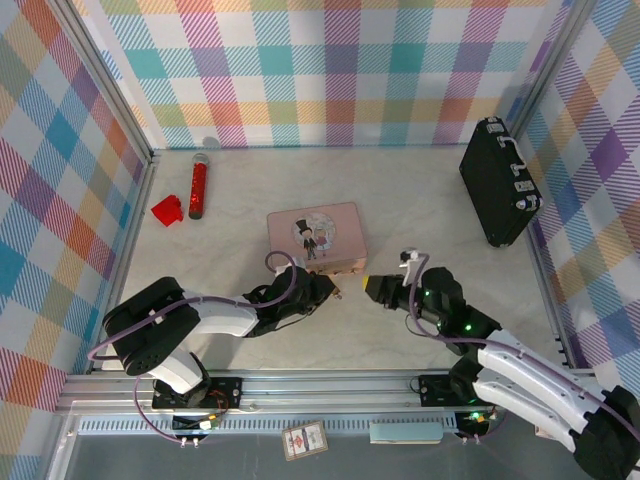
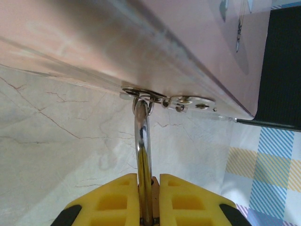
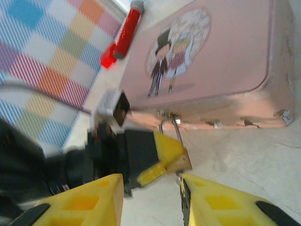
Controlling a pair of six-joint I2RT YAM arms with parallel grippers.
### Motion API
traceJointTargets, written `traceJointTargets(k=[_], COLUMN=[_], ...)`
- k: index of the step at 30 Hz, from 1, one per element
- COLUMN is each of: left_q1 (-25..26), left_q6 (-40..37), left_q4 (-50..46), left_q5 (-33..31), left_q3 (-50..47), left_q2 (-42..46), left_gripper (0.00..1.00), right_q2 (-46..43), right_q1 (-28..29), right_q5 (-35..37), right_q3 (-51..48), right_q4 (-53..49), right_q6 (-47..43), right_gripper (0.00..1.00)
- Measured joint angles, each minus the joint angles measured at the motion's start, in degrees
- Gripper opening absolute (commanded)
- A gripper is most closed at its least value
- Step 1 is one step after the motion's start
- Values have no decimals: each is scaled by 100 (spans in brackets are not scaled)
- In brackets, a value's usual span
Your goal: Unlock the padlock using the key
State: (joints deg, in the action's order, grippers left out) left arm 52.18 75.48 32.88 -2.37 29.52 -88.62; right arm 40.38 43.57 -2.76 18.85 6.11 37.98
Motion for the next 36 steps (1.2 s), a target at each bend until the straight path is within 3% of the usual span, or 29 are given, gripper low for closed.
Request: traceJointTargets(k=[5,14,26,36], left_q1=[-22,-63,-66,-74], left_q6=[-7,-28,-31,-31], left_q4=[-9,-330,-538,-540], left_q5=[17,155,238,258], left_q3=[0,31,33,33], left_q2=[0,177,278,299], left_gripper=[0,0,0,0], right_q2=[267,1794,2966,3633], right_q1=[951,1683,2092,2236], right_q5=[599,1606,2361,2879], right_q3=[-33,-33,-55,-39], right_q4=[-125,356,1834,2345], right_q6=[-1353,-2815,-3899,-4194], right_gripper=[40,37,34,28])
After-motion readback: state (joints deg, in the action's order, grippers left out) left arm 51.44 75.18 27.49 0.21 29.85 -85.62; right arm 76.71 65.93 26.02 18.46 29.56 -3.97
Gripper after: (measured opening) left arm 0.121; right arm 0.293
